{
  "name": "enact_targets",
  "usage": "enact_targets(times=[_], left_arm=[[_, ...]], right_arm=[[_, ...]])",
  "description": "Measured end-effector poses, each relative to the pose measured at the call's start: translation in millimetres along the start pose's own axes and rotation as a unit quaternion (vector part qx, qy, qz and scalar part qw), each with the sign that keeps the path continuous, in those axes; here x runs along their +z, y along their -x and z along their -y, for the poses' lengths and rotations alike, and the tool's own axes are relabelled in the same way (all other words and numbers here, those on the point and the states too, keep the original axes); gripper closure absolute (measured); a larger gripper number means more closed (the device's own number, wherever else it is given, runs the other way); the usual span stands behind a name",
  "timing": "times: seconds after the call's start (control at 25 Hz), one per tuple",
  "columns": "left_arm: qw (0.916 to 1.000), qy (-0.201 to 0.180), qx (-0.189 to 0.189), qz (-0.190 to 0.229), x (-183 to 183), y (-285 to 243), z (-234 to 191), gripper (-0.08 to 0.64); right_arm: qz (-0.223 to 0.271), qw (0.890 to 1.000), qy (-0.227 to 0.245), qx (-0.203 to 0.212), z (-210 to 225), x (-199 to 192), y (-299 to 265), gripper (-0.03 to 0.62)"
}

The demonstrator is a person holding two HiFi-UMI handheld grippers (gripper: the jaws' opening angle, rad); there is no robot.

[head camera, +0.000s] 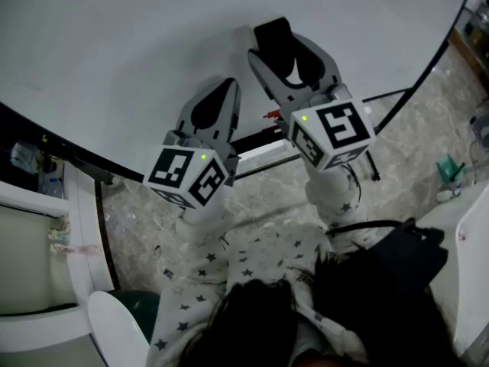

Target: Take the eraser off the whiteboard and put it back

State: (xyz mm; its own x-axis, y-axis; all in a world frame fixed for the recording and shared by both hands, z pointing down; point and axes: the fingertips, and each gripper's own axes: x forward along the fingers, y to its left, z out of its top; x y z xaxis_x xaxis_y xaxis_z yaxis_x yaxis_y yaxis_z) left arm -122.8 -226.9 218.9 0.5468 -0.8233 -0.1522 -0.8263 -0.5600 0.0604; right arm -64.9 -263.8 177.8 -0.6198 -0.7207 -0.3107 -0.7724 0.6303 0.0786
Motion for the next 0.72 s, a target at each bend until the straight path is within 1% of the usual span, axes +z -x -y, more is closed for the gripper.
enact_targets(times=[0.16, 0.36, 0.56, 0.72], left_arm=[[1.0000, 0.001, 0.000, -0.002, -1, -5, 4, 0.558], [1.0000, -0.003, 0.003, -0.004, -2, -7, 8, 0.558], [1.0000, -0.001, 0.007, -0.005, -5, -8, 9, 0.559], [1.0000, -0.001, 0.005, -0.008, -7, -10, 10, 0.560]], right_arm=[[0.009, 0.999, 0.029, -0.014, 5, 8, -7, 0.337], [0.011, 0.997, 0.057, -0.041, 14, 11, -8, 0.336], [0.023, 0.996, 0.064, -0.061, 23, 15, -6, 0.336], [0.022, 0.995, 0.069, -0.071, 28, 15, -7, 0.336]])
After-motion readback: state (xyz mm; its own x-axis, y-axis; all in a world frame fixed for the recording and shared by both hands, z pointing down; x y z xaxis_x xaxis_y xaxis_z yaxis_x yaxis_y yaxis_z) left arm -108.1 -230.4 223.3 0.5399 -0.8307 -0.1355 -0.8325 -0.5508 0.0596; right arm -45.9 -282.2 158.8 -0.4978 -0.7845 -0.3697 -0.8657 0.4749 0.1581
